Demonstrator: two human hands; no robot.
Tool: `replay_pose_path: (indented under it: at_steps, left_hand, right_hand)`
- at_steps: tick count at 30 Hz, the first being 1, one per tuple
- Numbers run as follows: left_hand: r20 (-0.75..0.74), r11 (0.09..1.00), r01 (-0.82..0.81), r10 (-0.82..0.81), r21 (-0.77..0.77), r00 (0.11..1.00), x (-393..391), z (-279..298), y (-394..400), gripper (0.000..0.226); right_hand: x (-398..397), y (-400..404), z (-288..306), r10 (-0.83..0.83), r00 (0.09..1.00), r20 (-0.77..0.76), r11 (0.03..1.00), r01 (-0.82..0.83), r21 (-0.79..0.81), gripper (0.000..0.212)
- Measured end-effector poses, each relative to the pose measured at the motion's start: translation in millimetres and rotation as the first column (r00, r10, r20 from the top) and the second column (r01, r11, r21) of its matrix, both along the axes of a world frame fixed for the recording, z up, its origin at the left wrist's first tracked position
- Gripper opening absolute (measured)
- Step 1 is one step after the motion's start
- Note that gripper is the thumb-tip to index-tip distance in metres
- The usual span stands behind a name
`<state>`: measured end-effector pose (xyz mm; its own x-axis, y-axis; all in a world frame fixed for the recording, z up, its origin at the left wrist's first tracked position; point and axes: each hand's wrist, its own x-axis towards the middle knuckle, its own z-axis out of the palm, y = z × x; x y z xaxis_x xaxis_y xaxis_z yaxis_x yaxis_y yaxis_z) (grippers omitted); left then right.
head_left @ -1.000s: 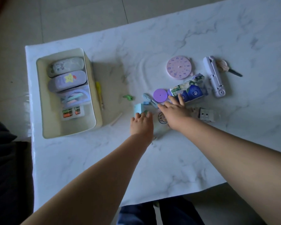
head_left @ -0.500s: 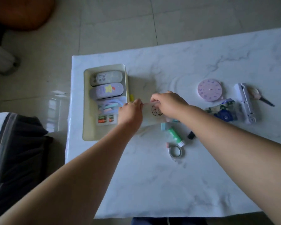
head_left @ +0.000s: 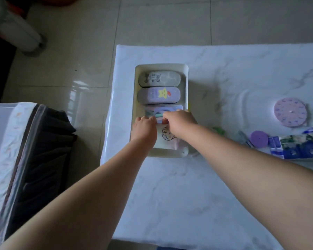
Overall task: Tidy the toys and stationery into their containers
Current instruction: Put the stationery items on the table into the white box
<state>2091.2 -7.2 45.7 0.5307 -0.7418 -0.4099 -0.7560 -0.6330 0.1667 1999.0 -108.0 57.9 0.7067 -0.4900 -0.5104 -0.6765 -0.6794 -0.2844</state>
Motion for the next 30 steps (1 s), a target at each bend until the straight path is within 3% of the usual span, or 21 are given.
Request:
replay_pose_path:
  at_steps: [3, 6, 11, 17, 21, 25, 30]
  left_hand:
    - [-0.018, 0.999, 0.035, -0.035, -0.002, 0.999, 2, -11, 1, 0.037]
    - [0.067, 0.996, 0.087, -0.089, 0.026, 0.994, 3, -21, 3, 0.034]
    - [0.149, 0.993, 0.083, -0.096, 0.087, 0.984, -1, -26, 2, 0.033]
    - [0.142, 1.000, -0.013, 0.014, -0.005, 0.990, -14, -14, -16, 0.033]
    - [0.081, 0.988, 0.023, -0.011, -0.151, 0.997, -47, 2, -48, 0.030]
    - [0.053, 0.963, 0.113, -0.103, -0.244, 0.993, -106, 12, -87, 0.034]
    - [-0.056, 0.957, 0.206, -0.222, -0.205, 0.973, -188, 9, -124, 0.047]
  right_hand:
    - [8, -3, -12, 0.038, 0.996, -0.075, 0.996, -0.044, -0.080, 0.028]
    - [14, 2, -24, 0.088, 0.992, -0.093, 0.981, -0.103, -0.162, 0.023]
    - [5, 11, -35, 0.026, 0.999, -0.034, 0.995, -0.029, -0.097, 0.023]
    - [-18, -2, -16, -0.014, 0.979, 0.203, 1.000, 0.010, 0.023, 0.030]
    - [-51, -23, 1, -0.097, 0.930, 0.355, 0.993, 0.116, -0.032, 0.025]
    - [-112, -55, 8, -0.166, 0.940, 0.299, 0.970, 0.211, -0.124, 0.025]
    - [-200, -96, 3, -0.263, 0.948, 0.180, 0.933, 0.298, -0.202, 0.039]
